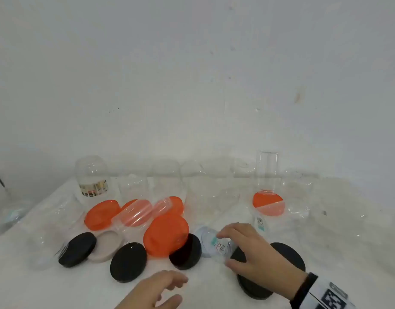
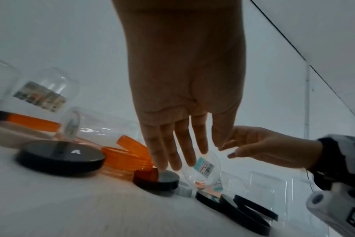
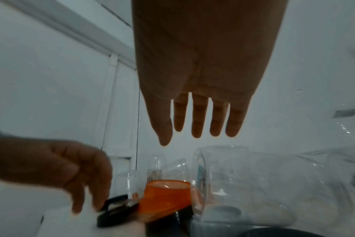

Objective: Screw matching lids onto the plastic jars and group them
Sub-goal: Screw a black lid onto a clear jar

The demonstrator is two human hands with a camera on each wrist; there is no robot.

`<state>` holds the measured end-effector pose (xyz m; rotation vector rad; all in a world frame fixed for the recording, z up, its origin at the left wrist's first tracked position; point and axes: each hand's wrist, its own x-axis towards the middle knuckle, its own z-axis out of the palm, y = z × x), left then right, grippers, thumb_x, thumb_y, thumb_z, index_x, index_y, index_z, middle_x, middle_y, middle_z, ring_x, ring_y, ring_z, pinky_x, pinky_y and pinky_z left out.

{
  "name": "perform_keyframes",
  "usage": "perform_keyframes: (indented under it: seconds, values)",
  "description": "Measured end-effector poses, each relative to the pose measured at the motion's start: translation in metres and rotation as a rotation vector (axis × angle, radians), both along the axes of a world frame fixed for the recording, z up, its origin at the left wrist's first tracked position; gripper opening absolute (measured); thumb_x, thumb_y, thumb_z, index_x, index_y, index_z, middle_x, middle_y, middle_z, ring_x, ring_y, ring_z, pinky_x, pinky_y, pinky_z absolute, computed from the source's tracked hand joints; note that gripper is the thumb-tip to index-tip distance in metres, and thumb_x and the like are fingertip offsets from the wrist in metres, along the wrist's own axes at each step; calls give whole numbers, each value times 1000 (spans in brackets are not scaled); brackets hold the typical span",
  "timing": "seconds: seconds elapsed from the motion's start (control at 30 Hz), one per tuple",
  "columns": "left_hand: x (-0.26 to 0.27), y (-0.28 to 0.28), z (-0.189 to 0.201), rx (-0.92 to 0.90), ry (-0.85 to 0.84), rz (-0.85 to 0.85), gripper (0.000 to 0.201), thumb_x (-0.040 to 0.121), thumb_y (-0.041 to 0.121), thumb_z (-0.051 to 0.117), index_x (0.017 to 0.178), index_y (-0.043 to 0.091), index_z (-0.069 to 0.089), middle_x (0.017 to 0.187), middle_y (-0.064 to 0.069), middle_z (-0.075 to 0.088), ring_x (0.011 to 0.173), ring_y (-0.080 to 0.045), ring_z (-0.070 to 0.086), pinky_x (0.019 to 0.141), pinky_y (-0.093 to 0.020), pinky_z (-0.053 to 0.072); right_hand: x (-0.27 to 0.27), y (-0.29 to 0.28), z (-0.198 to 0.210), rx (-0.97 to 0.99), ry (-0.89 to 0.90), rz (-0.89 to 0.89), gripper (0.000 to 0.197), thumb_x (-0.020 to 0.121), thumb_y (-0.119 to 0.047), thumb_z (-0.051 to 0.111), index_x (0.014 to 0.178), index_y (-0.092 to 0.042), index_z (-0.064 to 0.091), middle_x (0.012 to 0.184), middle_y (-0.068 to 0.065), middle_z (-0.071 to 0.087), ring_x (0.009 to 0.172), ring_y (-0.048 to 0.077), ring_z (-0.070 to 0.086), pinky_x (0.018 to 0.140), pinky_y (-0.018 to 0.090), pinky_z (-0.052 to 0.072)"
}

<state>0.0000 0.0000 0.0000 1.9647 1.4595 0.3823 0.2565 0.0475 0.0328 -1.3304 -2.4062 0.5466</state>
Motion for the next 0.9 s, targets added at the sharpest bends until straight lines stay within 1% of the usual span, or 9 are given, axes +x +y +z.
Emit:
perform_keyframes:
  seconds: [0.07, 0.17, 0.33, 0.47, 0.53, 0.6, 0.67, 0.73, 0.9]
  values:
    - [2, 16, 7, 54, 71, -56, 28, 95, 42, 52, 120, 52, 43, 124, 37, 45, 109, 25, 40, 90, 4, 30, -8, 16, -5, 46, -161, 14, 63, 87, -36, 58, 141, -37, 29, 149, -17, 21, 141, 6, 8, 114, 21, 9]
    - [15, 46, 11, 94, 179, -112, 46, 94, 43, 51, 138, 40, 39, 138, 25, 39, 125, 11, 35, 105, -9, 26, -21, 32, -17, 57, -365, 4, 84, 82, -34, 61, 148, -39, 10, 158, -14, -4, 146, 14, -14, 117, 41, -3]
    - [22, 80, -1, 251, 460, -194, 62, 91, 40, 54, 147, 27, 30, 150, 9, 29, 142, -13, 21, 114, -28, 23, -29, 40, -37, 126, -523, -26, 92, 83, -8, 54, 150, -37, -3, 159, -8, -13, 146, 25, -19, 114, 56, -6]
    - [27, 96, -3, 334, 692, -237, 64, 85, 41, 56, 143, 23, 33, 148, 5, 30, 138, -18, 23, 99, -35, 23, -32, 37, -33, 193, -572, -53, 92, 79, -8, 61, 153, -29, 10, 161, 2, 8, 147, 34, 3, 113, 60, 12]
    - [28, 102, -4, 328, 750, -246, 66, 83, 43, 57, 142, 22, 34, 147, 5, 31, 137, -19, 23, 97, -38, 21, -29, 30, -25, 248, -586, -47, 97, 52, -24, 85, 142, -25, 47, 144, 5, 48, 132, 37, 45, 96, 56, 45]
    - [28, 107, -5, 317, 781, -277, 72, 83, 45, 59, 145, 21, 31, 151, 4, 26, 142, -20, 13, 106, -47, 14, -26, 26, -25, 350, -540, -64, 100, 30, -34, 91, 125, -24, 65, 123, 0, 65, 111, 30, 64, 78, 45, 58]
    - [28, 111, -7, 287, 811, -315, 81, 82, 47, 61, 149, 21, 23, 155, 3, 20, 147, -22, -2, 112, -60, -5, -23, 22, -22, 366, -501, -53, 99, 30, -40, 90, 125, -23, 65, 122, 0, 65, 109, 28, 65, 76, 41, 59]
    - [27, 115, -7, 259, 840, -340, 89, 82, 49, 62, 152, 21, 15, 157, 3, 16, 148, -24, -9, 105, -66, -21, -19, 18, -19, 348, -469, -51, 101, 37, -45, 88, 131, -21, 58, 124, 1, 64, 111, 28, 64, 78, 39, 58]
    - [25, 121, -8, 227, 816, -342, 91, 81, 52, 62, 152, 24, 13, 157, 5, 20, 148, -23, -6, 102, -67, -23, -11, 7, -1, 346, -397, -85, 102, 49, -50, 84, 137, -22, 41, 127, 3, 60, 113, 27, 62, 81, 35, 57]
